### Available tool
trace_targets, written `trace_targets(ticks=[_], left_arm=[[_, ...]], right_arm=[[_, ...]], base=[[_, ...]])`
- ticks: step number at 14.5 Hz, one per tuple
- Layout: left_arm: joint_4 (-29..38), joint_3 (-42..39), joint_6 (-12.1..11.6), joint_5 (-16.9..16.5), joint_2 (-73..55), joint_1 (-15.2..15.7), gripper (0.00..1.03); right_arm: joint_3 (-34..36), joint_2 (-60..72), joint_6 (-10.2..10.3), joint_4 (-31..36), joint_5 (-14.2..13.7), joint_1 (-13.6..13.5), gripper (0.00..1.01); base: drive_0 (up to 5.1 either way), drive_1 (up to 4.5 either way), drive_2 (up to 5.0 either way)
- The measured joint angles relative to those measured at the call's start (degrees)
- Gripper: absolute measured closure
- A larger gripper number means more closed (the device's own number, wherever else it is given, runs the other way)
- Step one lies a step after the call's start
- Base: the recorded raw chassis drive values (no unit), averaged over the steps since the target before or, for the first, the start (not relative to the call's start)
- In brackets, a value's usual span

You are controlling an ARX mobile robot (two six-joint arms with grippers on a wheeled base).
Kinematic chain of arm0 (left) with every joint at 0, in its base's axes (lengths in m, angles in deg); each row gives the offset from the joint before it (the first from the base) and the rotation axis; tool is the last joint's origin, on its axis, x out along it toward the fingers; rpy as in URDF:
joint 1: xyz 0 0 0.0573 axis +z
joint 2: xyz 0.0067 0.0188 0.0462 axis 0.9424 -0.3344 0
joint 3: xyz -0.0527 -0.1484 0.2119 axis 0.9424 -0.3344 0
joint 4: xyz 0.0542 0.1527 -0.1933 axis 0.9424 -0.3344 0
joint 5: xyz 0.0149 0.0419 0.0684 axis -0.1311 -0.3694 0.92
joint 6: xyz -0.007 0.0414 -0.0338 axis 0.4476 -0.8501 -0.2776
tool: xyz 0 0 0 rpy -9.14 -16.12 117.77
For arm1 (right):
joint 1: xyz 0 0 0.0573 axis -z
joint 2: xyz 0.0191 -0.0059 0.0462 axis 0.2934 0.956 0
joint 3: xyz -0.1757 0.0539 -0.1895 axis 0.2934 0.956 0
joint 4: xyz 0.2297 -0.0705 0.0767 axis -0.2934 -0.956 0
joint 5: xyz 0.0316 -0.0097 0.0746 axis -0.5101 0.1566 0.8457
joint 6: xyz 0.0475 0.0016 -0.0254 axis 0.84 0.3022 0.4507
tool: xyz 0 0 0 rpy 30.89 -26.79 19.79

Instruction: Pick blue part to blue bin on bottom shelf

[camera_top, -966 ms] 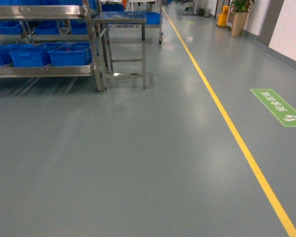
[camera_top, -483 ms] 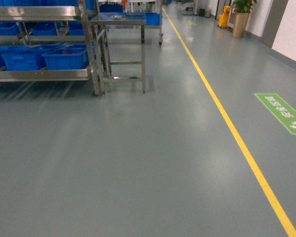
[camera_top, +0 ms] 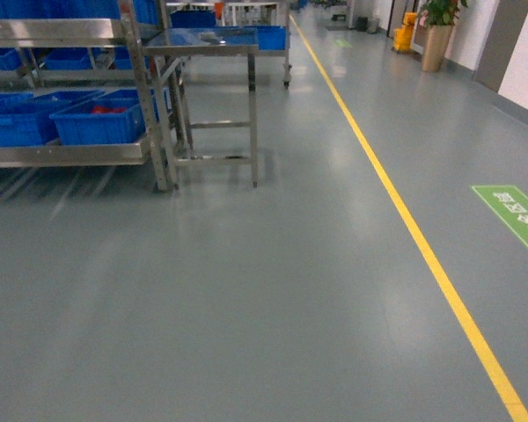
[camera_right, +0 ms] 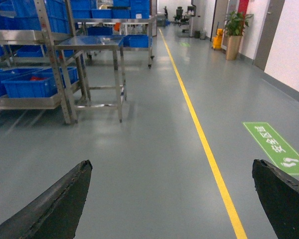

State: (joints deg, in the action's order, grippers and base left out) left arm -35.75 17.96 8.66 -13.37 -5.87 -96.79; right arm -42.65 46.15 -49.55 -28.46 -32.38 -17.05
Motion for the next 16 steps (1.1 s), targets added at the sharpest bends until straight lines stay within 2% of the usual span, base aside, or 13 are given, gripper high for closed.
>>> trace_targets(ticks=[16], left_arm=[[-0.2,0.0,0.0,0.0,0.0,0.0,0.58]], right_arm=[[0.0,0.0,0.0,-0.3,0.0,0.0,0.03]], base=[[0.0,4.37,-4.3]])
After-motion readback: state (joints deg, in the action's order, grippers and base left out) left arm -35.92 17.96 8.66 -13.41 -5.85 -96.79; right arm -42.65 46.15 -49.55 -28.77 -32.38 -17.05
